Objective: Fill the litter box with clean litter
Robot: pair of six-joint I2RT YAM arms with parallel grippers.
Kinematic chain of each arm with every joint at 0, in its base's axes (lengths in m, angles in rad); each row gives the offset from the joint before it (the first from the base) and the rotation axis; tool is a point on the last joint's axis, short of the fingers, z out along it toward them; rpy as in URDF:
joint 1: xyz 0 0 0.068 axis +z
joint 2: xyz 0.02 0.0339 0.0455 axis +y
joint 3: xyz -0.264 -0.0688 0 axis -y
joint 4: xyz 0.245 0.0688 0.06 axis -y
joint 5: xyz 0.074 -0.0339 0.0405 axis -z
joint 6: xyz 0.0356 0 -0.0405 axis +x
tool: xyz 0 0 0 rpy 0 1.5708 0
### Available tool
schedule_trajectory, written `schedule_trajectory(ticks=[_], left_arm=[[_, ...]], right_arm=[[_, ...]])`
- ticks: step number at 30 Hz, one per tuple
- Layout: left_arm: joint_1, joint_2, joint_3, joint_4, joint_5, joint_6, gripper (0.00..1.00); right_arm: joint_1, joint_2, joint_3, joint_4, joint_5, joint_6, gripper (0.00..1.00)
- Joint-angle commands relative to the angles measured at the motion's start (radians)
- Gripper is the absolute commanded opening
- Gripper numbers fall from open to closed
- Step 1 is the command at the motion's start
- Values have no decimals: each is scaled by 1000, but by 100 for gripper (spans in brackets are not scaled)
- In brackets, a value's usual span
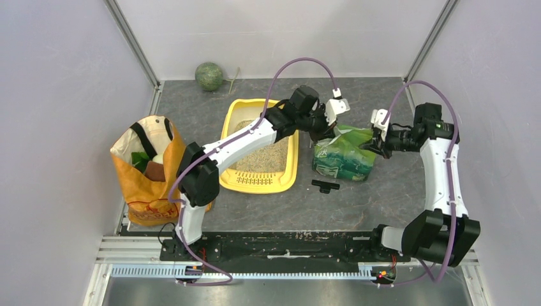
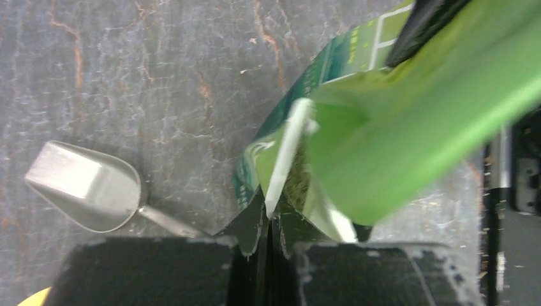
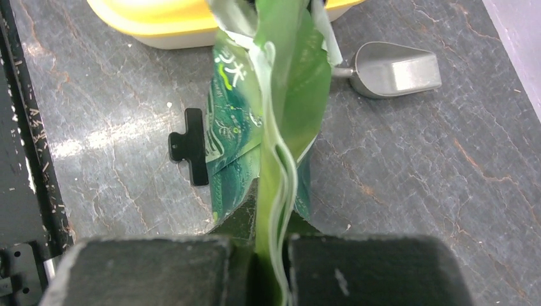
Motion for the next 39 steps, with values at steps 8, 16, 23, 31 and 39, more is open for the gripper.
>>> schedule_trajectory(ticks=[8,16,23,31,39], left_arm=[[-25,44,124,-79,80,-172,2],[29,-27,129,-86,86,-134,19],[102,-142,198,-184,131,69,62],[31,-272,-24,-240,195,221,57],[-23,-190,-18,-217,129,233,56]], right_arm=[[4,26,10,89,-22,97,0],[0,-6,-21,68,-27,78,0],[-3,1,-8,48,-37,64,0],[-3,4,-1,44,-48,68,0],[-2,1,5,41,-45,75,0]])
